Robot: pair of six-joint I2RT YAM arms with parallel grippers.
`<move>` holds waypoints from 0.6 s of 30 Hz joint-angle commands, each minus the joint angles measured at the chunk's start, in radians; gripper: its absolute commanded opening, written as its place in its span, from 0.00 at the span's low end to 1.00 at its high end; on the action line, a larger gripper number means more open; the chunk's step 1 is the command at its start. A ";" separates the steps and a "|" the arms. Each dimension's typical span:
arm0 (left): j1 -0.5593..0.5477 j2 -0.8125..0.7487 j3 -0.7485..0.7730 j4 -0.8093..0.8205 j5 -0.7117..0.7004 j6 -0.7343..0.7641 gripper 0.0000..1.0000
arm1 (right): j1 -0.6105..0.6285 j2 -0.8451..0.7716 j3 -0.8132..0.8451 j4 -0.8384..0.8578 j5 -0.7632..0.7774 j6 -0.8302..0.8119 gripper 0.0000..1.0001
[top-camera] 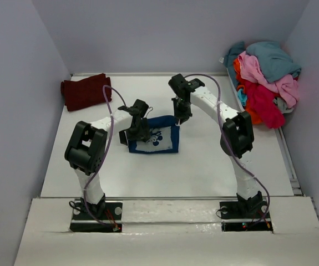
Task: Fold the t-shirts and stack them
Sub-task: Fold the long partially folded tshirt into a neat square
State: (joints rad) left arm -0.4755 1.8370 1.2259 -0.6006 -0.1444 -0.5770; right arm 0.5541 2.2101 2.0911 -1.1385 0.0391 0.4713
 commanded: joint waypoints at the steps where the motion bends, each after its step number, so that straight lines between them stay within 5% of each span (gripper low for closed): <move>1: -0.002 -0.004 0.027 -0.065 -0.011 0.020 0.99 | 0.013 0.008 -0.025 0.054 -0.031 0.006 0.23; 18: -0.002 0.008 0.038 -0.074 -0.014 0.023 0.99 | 0.013 0.168 0.014 0.094 -0.087 -0.003 0.23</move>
State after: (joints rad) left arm -0.4759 1.8374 1.2423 -0.6296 -0.1455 -0.5728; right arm 0.5583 2.3425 2.0632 -1.0710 -0.0261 0.4747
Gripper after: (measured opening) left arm 0.986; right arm 0.230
